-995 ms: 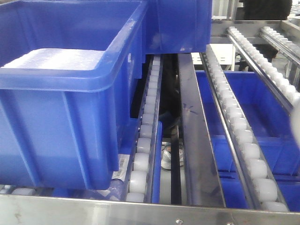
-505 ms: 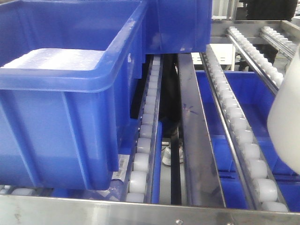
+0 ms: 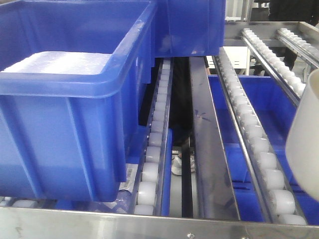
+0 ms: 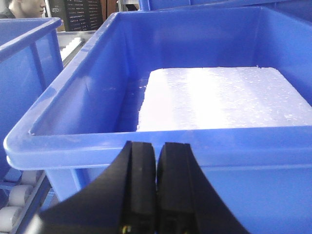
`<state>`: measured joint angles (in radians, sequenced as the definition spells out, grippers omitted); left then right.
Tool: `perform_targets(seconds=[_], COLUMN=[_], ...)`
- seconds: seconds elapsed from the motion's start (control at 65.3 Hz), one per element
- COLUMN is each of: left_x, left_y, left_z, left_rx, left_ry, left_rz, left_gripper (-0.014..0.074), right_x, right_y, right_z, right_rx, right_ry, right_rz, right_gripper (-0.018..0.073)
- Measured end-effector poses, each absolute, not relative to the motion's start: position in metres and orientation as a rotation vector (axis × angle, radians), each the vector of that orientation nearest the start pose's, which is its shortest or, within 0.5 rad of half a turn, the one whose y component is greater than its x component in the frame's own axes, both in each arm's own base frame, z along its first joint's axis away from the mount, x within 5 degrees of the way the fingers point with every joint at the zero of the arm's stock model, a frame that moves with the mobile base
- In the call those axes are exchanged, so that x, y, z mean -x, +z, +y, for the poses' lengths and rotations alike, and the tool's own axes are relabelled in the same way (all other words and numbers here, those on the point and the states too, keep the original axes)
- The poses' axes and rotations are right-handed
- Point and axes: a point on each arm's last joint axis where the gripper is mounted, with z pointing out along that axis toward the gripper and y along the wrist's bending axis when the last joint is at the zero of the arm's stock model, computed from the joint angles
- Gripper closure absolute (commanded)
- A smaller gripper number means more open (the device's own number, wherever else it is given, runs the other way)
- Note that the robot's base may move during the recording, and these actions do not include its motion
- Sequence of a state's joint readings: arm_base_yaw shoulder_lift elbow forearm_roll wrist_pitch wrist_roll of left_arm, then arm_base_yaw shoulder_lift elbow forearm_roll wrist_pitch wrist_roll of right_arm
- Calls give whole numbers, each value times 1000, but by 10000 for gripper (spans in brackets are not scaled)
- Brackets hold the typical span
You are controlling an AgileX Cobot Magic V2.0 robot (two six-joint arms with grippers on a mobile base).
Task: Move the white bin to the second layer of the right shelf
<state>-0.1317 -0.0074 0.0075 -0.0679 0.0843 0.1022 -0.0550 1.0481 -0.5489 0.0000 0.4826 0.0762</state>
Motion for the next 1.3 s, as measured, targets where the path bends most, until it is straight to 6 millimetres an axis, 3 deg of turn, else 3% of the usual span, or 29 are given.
perform_targets(seconds=[0.245,0.413,0.628,0.842,1.072,1.164,1.302], left_x=[-56,-56,-56,-56,-56,-56,-56], left_y=[203,203,203,203,203,203,203], left_z=[-8,-8,-8,-8,-8,-8,-8], left_rx=[-135,-135,-135,-135,-135,-135,-135], left_ry=[-81,-81,-81,-81,-81,-81,-81], left_rz=[1563,1563,1563,1563,1563,1563,1563], left_gripper=[512,512,512,512,512,512,512], right_x=[-185,-185,-186,-181,-165,-151,-126], right_y=[221,220,221,231,264,275,293], right_z=[-10,-11,-11,-10,-9,-9,-7], right_rx=[-163,-165,-166,-163,-157,-154,-112], right_ry=[9,8,9,10,11,11,-6], right_rz=[2478,2468,2455,2406,2312,2268,2150], right_gripper=[359,314,189,189,199,281,480])
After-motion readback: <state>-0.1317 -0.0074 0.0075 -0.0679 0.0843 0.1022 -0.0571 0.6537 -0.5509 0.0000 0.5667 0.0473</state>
